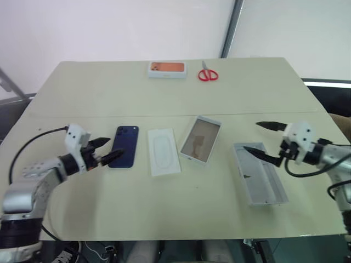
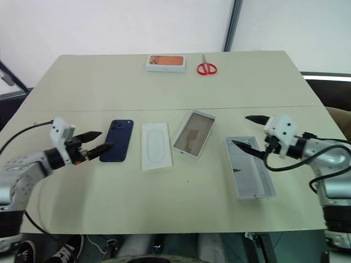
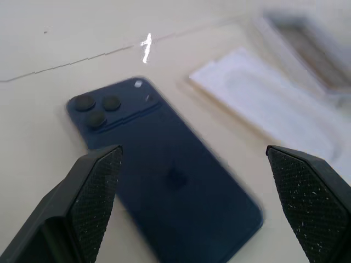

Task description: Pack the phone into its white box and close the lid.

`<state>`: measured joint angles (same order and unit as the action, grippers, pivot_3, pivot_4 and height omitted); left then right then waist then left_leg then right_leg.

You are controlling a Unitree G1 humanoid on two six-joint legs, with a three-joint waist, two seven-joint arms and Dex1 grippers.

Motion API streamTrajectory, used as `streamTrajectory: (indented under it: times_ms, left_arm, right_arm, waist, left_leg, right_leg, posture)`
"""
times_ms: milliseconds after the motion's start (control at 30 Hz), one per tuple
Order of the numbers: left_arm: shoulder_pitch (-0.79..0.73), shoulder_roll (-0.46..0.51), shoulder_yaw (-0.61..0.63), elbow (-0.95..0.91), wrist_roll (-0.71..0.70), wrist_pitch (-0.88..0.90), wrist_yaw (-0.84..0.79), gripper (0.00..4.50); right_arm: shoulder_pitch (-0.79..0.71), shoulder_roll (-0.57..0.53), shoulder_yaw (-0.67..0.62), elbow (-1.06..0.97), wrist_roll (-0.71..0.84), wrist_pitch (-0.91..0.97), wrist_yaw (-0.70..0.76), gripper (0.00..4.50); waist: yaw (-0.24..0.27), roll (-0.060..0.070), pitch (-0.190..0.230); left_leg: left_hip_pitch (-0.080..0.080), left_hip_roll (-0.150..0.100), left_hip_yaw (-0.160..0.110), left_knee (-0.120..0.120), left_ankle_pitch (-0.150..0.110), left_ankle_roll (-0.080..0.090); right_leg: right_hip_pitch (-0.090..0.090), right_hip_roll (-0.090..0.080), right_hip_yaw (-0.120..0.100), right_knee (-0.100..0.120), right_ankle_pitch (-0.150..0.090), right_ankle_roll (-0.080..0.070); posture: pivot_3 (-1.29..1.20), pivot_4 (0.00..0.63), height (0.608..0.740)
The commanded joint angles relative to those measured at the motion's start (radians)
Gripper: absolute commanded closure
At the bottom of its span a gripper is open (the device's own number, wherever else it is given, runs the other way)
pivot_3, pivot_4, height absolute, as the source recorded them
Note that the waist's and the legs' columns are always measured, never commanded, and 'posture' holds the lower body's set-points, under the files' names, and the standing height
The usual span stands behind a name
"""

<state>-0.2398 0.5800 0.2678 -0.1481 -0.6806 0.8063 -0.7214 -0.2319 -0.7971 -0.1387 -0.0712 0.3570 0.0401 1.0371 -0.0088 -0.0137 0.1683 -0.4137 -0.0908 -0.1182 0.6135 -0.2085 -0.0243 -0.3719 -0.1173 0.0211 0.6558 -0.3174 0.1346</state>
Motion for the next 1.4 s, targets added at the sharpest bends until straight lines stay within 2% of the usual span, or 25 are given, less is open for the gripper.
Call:
streamTrajectory:
  times_ms: [33,133,200,333,567,800,900,1000,1067,1133,1333,1400]
  left_arm:
    - [-0.031,-0.02,0.008,-0.056,-0.08,0.121,0.074,0.09]
    - [-0.05,-0.041,-0.034,-0.058,-0.095,0.221,0.131,0.09]
    - [-0.04,-0.046,-0.068,-0.086,-0.069,0.227,0.157,0.09]
    - [-0.07,-0.091,-0.029,-0.098,-0.175,0.409,0.237,0.09]
    - [-0.121,-0.152,-0.017,-0.076,-0.152,0.505,0.387,0.09]
    - [-0.14,-0.243,-0.013,-0.044,-0.15,0.537,0.464,0.09]
    - [-0.168,-0.324,0.022,-0.011,-0.171,0.56,0.508,0.09]
    - [-0.174,-0.344,0.007,-0.003,-0.172,0.595,0.503,0.09]
    - [-0.177,-0.366,0.024,0.01,-0.184,0.608,0.505,0.6]
    - [-0.183,-0.37,0.033,0.009,-0.193,0.624,0.497,1.37]
    - [-0.181,-0.363,0.062,0.036,-0.167,0.647,0.514,4.4]
    - [-0.186,-0.37,0.086,0.045,-0.176,0.653,0.518,4.46]
  right_arm:
    - [-0.008,0.007,0.038,-0.074,-0.012,-0.006,0.006,0.04]
    - [-0.017,0.015,0.082,-0.099,-0.025,-0.004,0.014,0.04]
    - [-0.027,0.012,0.093,-0.095,-0.033,-0.011,0.021,0.04]
    - [-0.053,0.019,0.089,-0.056,-0.032,-0.018,0.015,0.04]
    - [-0.051,0.035,0.093,-0.005,-0.055,-0.059,0.005,0.04]
    - [-0.058,0.071,0.105,0.017,-0.078,-0.083,-0.025,0.04]
    - [-0.057,0.085,0.113,0.005,-0.087,-0.081,-0.036,0.04]
    - [-0.056,0.085,0.112,0.003,-0.088,-0.081,-0.04,0.04]
    - [-0.057,0.084,0.111,0.003,-0.094,-0.083,-0.044,0.0]
    - [-0.056,0.084,0.11,0.0,-0.094,-0.081,-0.045,0.0]
    - [-0.052,0.085,0.112,-0.01,-0.096,-0.078,-0.052,0.0]
    - [-0.053,0.087,0.114,-0.008,-0.097,-0.079,-0.053,0.0]
  waist:
    - [-0.002,-0.001,0.0]
    - [-0.005,-0.001,0.0]
    - [-0.005,0.0,0.0]
    - [-0.002,-0.001,0.0]
    - [-0.001,-0.001,0.001]
    - [0.001,-0.001,0.001]
    - [0.013,-0.001,0.001]
    - [0.023,-0.001,0.001]
    - [0.022,-0.001,0.0]
    - [0.022,-0.001,0.001]
    - [0.019,-0.001,0.001]
    - [0.018,-0.002,0.001]
  left_leg:
    - [0.0,0.0,0.0,0.0,0.0,0.0]
    - [-0.001,-0.001,0.001,-0.001,0.0,0.0]
    - [0.0,-0.001,0.001,-0.001,0.0,0.0]
    - [0.0,-0.001,0.001,0.0,0.0,0.0]
    - [0.0,-0.001,0.001,0.0,0.0,0.0]
    - [0.001,-0.001,0.001,0.0,0.0,-0.001]
    - [0.002,-0.002,0.001,0.001,0.0,-0.001]
    - [0.002,-0.002,0.001,0.002,0.0,-0.001]
    - [0.002,-0.002,0.001,0.002,0.0,-0.001]
    - [0.002,-0.002,0.001,0.001,0.0,-0.001]
    - [0.002,-0.002,0.001,0.001,0.0,-0.001]
    - [0.002,-0.002,0.001,0.001,0.0,-0.001]
  right_leg:
    - [0.0,0.001,0.0,0.0,0.0,0.0]
    - [-0.001,0.001,0.001,0.0,0.0,0.0]
    - [-0.001,0.002,0.001,0.0,0.0,0.0]
    - [-0.001,0.001,0.001,0.001,0.0,0.0]
    - [0.0,0.001,0.001,0.001,0.0,0.0]
    - [0.001,0.002,0.001,0.001,0.0,0.0]
    - [0.003,0.001,0.001,0.001,0.0,0.0]
    - [0.003,0.001,0.0,0.001,0.0,0.0]
    - [0.003,0.001,0.0,0.001,0.0,0.0]
    - [0.003,0.001,0.0,0.001,0.0,0.0]
    - [0.003,0.001,0.0,0.001,0.0,0.0]
    - [0.003,0.001,0.0,0.001,0.0,0.0]
  posture:
    - [0.0,0.15,0.74]
    - [0.0,0.15,0.74]
    - [0.0,0.15,0.74]
    - [0.0,0.15,0.74]
    - [0.0,0.15,0.74]
    - [0.0,0.15,0.74]
    - [0.0,0.15,0.74]
    - [0.0,0.15,0.74]
    - [0.0,0.15,0.74]
    - [0.0,0.15,0.74]
    - [0.0,0.15,0.74]
    - [0.0,0.15,0.74]
